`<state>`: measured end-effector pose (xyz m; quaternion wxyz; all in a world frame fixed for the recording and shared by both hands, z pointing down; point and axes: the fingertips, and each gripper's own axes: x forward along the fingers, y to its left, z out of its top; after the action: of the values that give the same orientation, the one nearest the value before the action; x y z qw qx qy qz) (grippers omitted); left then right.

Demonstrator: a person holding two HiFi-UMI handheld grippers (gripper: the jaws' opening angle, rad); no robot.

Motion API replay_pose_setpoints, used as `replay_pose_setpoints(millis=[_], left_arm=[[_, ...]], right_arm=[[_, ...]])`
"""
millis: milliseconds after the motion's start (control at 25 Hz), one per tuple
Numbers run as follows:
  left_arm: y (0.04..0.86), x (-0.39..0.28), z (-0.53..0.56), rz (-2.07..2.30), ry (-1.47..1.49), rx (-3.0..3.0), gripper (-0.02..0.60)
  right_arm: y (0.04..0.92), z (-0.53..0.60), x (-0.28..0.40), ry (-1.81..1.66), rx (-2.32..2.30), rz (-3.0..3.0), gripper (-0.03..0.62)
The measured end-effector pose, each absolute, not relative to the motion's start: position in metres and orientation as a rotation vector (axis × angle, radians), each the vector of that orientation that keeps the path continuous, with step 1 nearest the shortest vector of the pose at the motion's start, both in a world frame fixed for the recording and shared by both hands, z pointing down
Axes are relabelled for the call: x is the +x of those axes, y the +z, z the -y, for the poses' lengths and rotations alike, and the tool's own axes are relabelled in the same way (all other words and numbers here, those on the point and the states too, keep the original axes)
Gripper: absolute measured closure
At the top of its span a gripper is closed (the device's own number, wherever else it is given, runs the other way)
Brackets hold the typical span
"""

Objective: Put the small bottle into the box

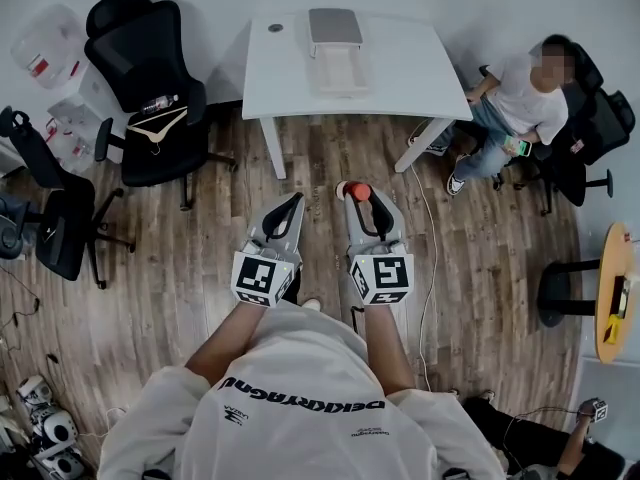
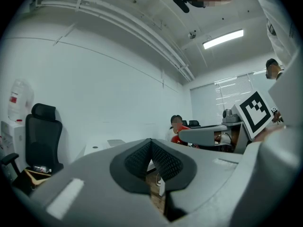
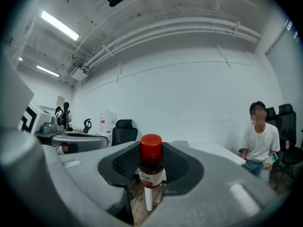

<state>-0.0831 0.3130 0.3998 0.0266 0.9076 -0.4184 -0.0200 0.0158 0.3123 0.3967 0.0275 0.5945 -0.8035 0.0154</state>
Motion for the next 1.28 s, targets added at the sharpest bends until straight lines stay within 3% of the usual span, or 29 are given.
replay_pose_setpoints(millis=[1280], left_arm=[[0.413, -0.058, 0.003, 1.168, -0.023, 2.769, 0.580]], right_arm=[[0.411, -0.007, 0.029, 0.146, 1.858, 2.398, 0.459]])
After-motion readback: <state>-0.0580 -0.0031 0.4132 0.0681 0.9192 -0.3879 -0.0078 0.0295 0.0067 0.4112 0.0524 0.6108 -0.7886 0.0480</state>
